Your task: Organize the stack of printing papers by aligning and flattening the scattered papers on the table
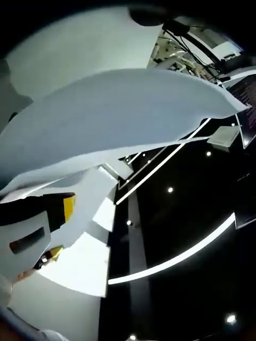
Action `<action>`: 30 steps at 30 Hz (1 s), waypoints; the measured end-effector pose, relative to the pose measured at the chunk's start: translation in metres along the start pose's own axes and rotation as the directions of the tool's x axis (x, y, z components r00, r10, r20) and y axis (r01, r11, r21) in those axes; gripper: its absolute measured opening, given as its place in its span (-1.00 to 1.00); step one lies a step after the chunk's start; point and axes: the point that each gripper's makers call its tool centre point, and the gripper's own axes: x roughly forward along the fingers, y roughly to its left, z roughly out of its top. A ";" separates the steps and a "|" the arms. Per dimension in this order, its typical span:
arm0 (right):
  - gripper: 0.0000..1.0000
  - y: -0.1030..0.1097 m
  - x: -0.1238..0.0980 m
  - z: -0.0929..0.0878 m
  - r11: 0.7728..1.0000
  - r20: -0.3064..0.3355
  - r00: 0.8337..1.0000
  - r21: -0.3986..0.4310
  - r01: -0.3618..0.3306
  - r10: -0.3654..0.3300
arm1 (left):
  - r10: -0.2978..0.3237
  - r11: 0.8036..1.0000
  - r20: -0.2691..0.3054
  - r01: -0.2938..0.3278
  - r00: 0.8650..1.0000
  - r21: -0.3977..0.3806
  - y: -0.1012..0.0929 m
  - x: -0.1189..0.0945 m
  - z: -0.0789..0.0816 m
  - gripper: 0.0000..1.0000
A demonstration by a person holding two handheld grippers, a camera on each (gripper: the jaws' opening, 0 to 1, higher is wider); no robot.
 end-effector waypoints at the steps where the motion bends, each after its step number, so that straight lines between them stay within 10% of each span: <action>1: -1.00 0.001 0.000 0.000 1.000 0.001 1.000 0.008 0.000 0.000 | 0.000 1.000 0.000 0.000 1.000 0.000 0.000 0.000 0.000 -0.63; 22: -1.00 0.009 0.000 -0.002 0.997 0.002 1.000 0.070 -0.012 0.012 | -0.006 1.000 -0.010 0.006 1.000 0.016 -0.002 0.001 -0.003 -0.59; 24: -1.00 -0.019 0.042 -0.046 0.997 0.000 1.000 0.073 -0.007 0.007 | -0.009 1.000 -0.011 0.009 1.000 0.018 -0.003 0.001 -0.003 -0.58; 30: -1.00 -0.021 0.056 -0.061 0.997 0.004 1.000 0.076 -0.012 0.012 | -0.011 1.000 -0.012 0.012 1.000 0.024 -0.003 0.000 -0.003 -0.56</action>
